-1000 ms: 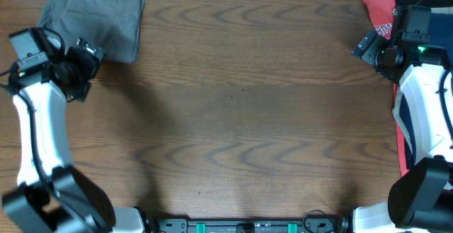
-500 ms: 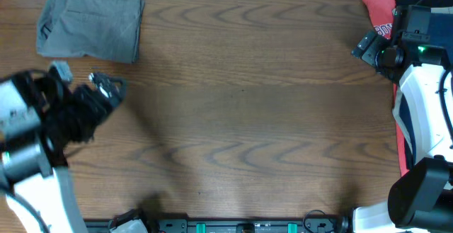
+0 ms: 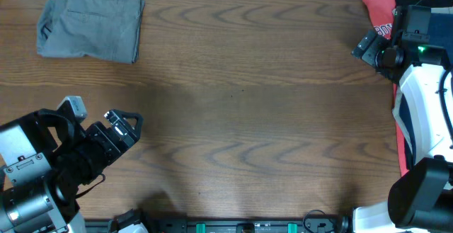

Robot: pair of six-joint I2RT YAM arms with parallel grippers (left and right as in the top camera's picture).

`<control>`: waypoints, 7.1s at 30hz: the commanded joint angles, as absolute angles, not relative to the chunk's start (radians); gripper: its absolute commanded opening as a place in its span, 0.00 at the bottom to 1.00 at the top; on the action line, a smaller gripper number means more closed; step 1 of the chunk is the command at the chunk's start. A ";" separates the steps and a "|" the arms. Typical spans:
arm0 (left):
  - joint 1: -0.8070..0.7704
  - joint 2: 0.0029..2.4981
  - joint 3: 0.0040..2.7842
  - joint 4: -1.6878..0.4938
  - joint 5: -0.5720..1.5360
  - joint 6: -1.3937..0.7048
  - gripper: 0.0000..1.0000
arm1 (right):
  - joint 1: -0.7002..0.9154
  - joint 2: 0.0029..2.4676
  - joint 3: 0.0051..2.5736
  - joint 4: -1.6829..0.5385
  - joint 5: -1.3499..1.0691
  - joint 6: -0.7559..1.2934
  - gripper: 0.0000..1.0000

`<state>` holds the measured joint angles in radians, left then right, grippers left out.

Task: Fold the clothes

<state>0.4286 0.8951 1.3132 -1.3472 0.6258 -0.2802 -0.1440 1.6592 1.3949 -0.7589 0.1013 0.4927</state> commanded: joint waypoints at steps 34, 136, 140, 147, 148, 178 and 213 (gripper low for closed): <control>0.052 0.458 0.725 -0.822 0.347 -0.259 0.98 | -0.143 1.646 1.410 -0.759 0.104 0.485 0.99; 0.050 0.004 0.004 -0.070 0.010 -0.259 0.98 | -0.143 1.627 1.410 -0.760 0.104 0.485 0.99; 0.050 0.004 0.004 -0.070 0.010 -0.259 0.98 | -0.142 1.578 1.410 -0.760 0.104 0.485 0.99; 0.050 0.004 0.004 -0.070 0.010 -0.259 0.98 | -0.143 1.444 1.410 -0.760 0.104 0.485 0.99; 0.050 0.004 0.004 -0.070 0.010 -0.259 0.98 | -0.142 1.426 1.410 -0.760 0.104 0.485 0.99; 0.050 0.004 0.004 -0.070 0.010 -0.259 0.98 | 0.092 0.830 1.276 -0.759 0.115 0.484 0.99; 0.050 0.004 0.004 -0.070 0.010 -0.259 0.98 | 0.047 0.005 0.088 -0.095 -0.049 0.118 0.99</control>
